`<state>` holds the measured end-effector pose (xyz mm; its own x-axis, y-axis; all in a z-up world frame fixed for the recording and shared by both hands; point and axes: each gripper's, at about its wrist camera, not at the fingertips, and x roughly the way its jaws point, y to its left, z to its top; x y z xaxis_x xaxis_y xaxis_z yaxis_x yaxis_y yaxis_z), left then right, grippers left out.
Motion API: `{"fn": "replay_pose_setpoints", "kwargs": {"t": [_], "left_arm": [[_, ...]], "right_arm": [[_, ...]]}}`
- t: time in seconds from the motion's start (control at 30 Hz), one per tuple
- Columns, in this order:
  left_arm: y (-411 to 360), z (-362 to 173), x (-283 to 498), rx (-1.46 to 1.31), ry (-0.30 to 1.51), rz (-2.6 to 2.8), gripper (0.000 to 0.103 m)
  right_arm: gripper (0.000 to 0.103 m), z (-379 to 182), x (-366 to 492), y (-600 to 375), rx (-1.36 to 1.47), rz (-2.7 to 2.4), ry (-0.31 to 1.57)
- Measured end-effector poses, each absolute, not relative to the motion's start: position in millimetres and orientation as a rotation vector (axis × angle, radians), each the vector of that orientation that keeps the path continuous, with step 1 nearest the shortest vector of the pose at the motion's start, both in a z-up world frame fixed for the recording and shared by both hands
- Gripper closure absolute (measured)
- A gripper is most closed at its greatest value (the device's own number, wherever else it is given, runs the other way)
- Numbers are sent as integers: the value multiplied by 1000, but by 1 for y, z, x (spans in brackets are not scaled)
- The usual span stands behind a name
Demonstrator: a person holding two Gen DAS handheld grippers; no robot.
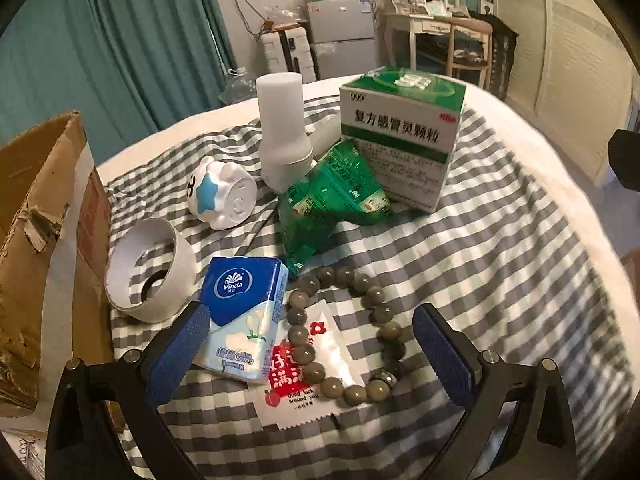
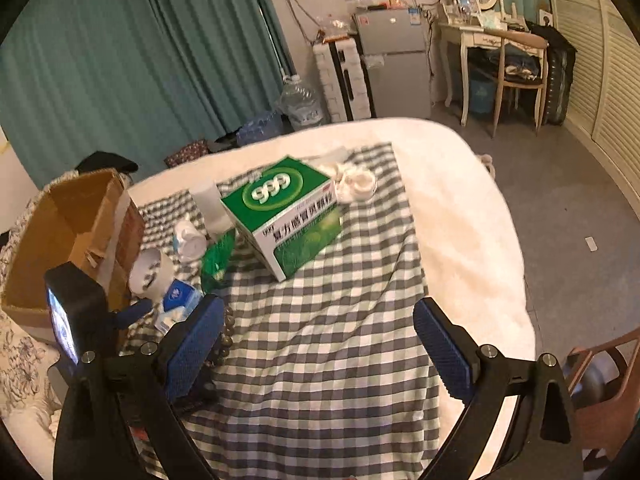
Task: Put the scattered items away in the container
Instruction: 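Grasp the blue Vinda tissue pack with the left tool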
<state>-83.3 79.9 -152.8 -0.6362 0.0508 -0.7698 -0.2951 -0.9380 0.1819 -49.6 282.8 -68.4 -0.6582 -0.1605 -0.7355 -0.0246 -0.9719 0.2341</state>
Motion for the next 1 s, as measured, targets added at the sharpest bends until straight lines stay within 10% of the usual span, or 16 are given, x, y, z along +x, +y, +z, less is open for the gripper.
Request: {"fn": "replay_pose_setpoints", "kwargs": {"t": [0.4, 0.63, 1.0], "left_arm": [[2, -174, -134, -1516, -206, 2660, 0], [13, -165, -130, -1541, -123, 2615, 46], [7, -163, -132, -1503, -141, 2603, 43]], "right_arm": [[7, -80, -59, 277, 1299, -2762, -351], [7, -83, -81, 251, 1273, -2641, -464], [8, -135, -145, 216, 1348, -2464, -726]]}}
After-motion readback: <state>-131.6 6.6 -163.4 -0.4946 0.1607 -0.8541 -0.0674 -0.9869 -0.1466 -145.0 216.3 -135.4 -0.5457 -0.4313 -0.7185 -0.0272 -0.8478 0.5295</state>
